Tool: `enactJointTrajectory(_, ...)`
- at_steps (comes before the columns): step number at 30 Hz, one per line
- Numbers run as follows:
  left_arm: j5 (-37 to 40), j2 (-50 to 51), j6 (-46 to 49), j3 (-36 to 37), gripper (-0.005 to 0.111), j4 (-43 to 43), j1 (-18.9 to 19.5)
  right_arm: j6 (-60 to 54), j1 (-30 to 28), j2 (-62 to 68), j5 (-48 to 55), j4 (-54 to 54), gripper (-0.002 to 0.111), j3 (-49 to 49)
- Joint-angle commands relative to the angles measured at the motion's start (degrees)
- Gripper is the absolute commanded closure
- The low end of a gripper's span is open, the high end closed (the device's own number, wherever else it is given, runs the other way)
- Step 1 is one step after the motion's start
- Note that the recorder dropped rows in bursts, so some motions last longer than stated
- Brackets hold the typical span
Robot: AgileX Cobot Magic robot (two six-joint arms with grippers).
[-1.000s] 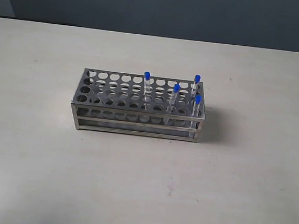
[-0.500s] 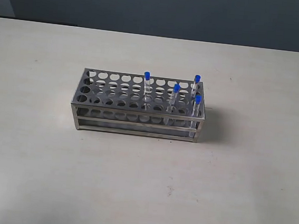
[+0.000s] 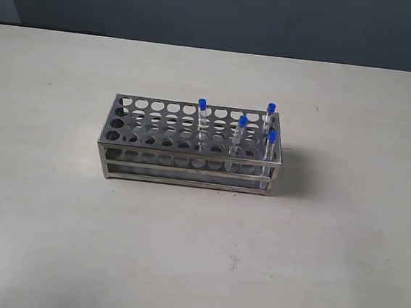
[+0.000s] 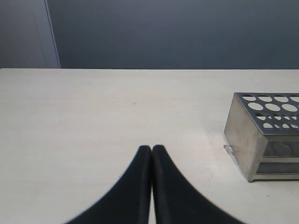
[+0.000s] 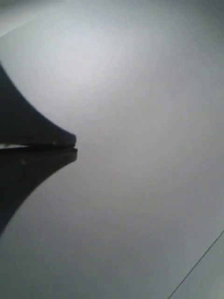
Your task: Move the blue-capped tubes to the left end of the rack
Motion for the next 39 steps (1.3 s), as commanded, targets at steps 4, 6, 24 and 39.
enactJointTrajectory(4,-0.4,-0.2,-0.03,-0.18,0.106,-0.05,-0.36,0.79,0.11,7.38,32.05,-20.32,0.109,-14.18)
enactJointTrajectory(6,-0.4,-0.2,-0.03,-0.18,0.106,-0.05,-0.36,-2.62,0.21,13.44,36.94,-21.29,0.109,-19.41)
enactJointTrajectory(24,-0.4,-0.2,-0.03,-0.18,0.106,-0.05,-0.36,-60.95,27.74,83.97,65.75,8.17,0.109,-62.33)
enactJointTrajectory(39,-0.29,-0.2,-0.03,-0.18,0.106,-0.05,-0.36,-67.18,34.67,92.02,59.78,8.46,0.058,-62.61)
